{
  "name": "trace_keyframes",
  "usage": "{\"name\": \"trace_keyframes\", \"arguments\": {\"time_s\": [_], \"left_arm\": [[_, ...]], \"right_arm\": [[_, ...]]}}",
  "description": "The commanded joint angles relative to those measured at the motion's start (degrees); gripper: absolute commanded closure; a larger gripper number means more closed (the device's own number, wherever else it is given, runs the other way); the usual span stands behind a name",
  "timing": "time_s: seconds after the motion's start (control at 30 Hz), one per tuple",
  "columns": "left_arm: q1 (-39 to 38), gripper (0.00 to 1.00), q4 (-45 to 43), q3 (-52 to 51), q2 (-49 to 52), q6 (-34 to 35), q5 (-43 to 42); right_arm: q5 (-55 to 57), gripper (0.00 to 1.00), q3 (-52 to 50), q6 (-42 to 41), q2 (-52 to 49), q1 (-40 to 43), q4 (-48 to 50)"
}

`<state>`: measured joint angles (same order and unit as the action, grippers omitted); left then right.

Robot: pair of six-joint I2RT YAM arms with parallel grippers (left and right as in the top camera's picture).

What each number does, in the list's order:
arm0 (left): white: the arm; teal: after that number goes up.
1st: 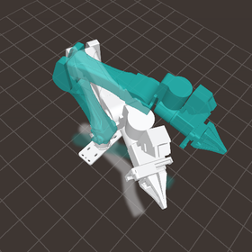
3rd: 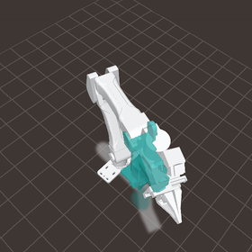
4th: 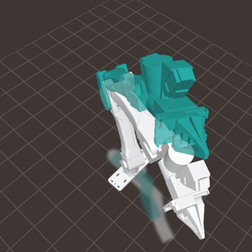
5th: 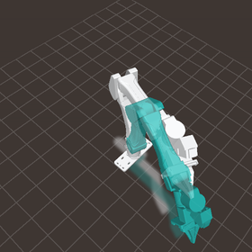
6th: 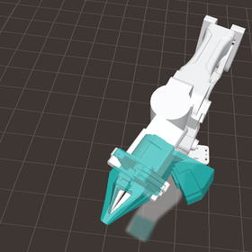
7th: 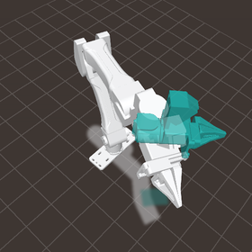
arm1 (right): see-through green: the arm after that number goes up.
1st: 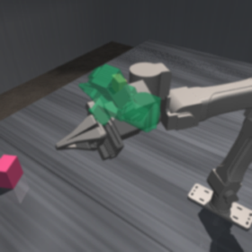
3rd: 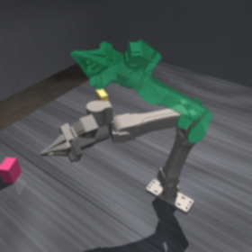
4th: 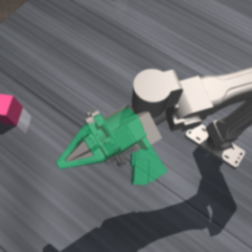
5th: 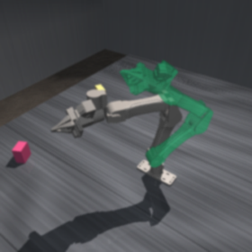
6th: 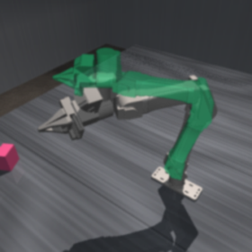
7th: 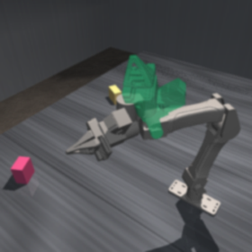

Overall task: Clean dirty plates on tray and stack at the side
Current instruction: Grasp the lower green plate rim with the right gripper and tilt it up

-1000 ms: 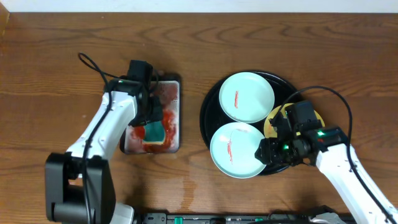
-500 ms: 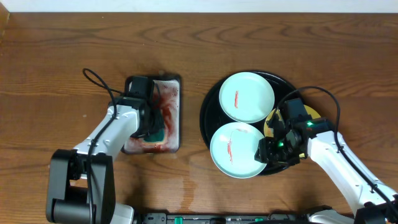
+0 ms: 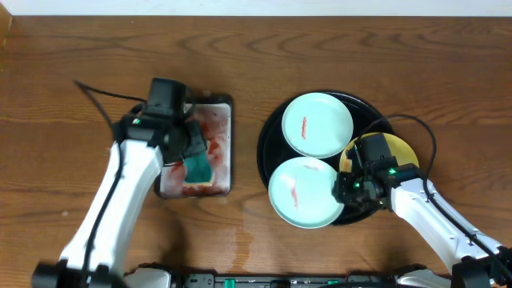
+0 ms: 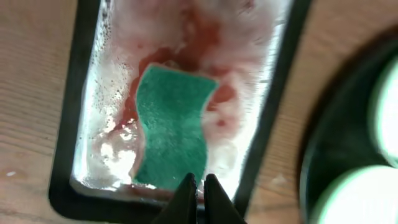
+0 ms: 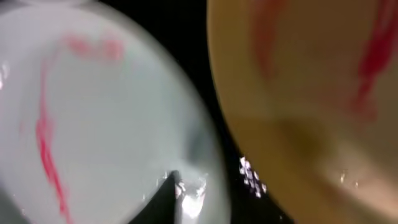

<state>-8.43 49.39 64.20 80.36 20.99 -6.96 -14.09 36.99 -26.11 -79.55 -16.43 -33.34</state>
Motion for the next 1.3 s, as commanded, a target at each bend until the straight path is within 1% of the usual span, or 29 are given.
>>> {"name": "trace_keyframes", "arguments": {"time_s": [0.0, 0.2, 0.27, 0.3, 0.33, 0.37, 0.4, 0.5, 0.63, 0.73, 0.83, 0.9, 1.07, 1.1, 1.27], "left_arm": [[-0.04, 0.93, 1.2, 0.87, -3.58, -0.79, -1.88], [-0.04, 0.93, 2.82, 0.85, -5.88, -0.83, -1.86], [-0.02, 0.92, 3.06, 0.57, -5.51, -1.01, -1.84], [-0.04, 0.89, 3.06, 0.33, -5.27, -1.01, -1.84], [-0.04, 0.79, 3.06, -0.04, -4.9, -0.98, -1.86], [-0.04, 0.75, 3.13, -0.33, -4.5, -0.98, -1.84], [-0.04, 0.73, 3.3, -0.57, -3.93, -0.98, -1.84], [-0.04, 0.71, 3.58, -0.76, -2.21, -0.98, -1.86], [-0.04, 0.71, 3.93, -0.79, -0.7, -0.98, -1.88], [-0.02, 0.71, 4.2, -0.79, -0.39, -1.01, -1.86], [-0.02, 0.71, 4.26, -0.79, -0.42, -0.98, -1.86], [-0.04, 0.71, 4.35, -0.79, -0.42, -1.01, -1.86], [-0.02, 0.71, 4.28, -0.79, -0.39, -0.98, -1.84], [-0.02, 0.71, 4.28, -0.76, -0.39, -1.01, -1.84], [-0.02, 0.71, 4.28, -0.79, -0.39, -0.98, -1.84]], "right_arm": [[4.31, 0.98, -0.11, -5.49, 0.02, -0.39, 2.67], [10.54, 0.99, -0.11, -5.75, 0.02, -0.39, 5.88], [9.62, 0.99, -0.09, -3.91, 0.04, -0.39, 7.26], [7.26, 0.98, 0.09, -1.57, 0.04, -0.39, 7.67], [3.52, 0.91, 0.46, 1.57, 0.09, -0.37, 7.63], [-0.07, 0.75, 0.76, 3.67, 0.09, -0.33, 7.43], [-2.86, 0.64, 1.01, 4.61, 0.11, -0.28, 7.15], [-8.26, 0.58, 1.73, 4.98, 0.15, -0.04, 4.94], [-8.35, 0.57, 1.81, 4.98, 0.15, -0.04, 0.66], [-6.43, 0.57, 1.81, 4.96, 0.15, -0.07, -3.04], [-3.93, 0.59, 1.79, 4.94, 0.15, -0.07, -6.69], [-4.15, 0.62, 1.77, 4.94, 0.15, -0.09, -8.26], [-7.67, 0.7, 0.07, 1.38, 0.13, -0.2, -6.8], [-7.63, 0.73, -0.61, 0.33, 0.13, -0.2, -5.88], [-6.03, 0.97, -5.7, -2.19, 0.13, -0.17, 3.74]]}}
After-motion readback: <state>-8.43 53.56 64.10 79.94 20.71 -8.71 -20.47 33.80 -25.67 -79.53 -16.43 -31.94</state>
